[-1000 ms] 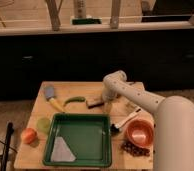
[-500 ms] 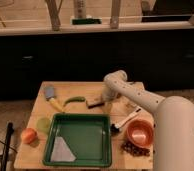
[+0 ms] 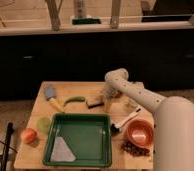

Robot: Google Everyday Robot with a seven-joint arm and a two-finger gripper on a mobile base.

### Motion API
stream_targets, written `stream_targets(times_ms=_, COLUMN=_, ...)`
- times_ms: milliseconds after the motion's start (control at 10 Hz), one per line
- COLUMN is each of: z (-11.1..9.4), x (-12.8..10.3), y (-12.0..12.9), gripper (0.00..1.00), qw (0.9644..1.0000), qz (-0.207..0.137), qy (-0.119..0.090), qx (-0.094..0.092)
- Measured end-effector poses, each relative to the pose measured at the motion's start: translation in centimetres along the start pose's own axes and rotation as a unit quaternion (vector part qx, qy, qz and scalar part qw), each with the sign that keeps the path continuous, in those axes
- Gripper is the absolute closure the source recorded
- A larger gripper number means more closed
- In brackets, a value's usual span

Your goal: Wipe tray with eraser

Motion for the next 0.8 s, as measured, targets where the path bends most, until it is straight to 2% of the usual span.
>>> stream_targets(times_ms=300, z=0.0, x=-1.3, y=0.0, gripper=0.20, qw=0.9998, qz=-0.019, qy=-0.010, qx=-0.006)
stream_targets(times_ms=700, z=1.1, x=-3.4, y=-0.5, gripper=0.21, qw=0.9984, qz=-0.047, qy=-0.022, qx=-0.024)
stream_targets(times_ms=800, z=1.3, x=-3.5, y=-0.4, gripper=0.29, qw=0.9981, qz=-0.050, qy=-0.022, qx=-0.029)
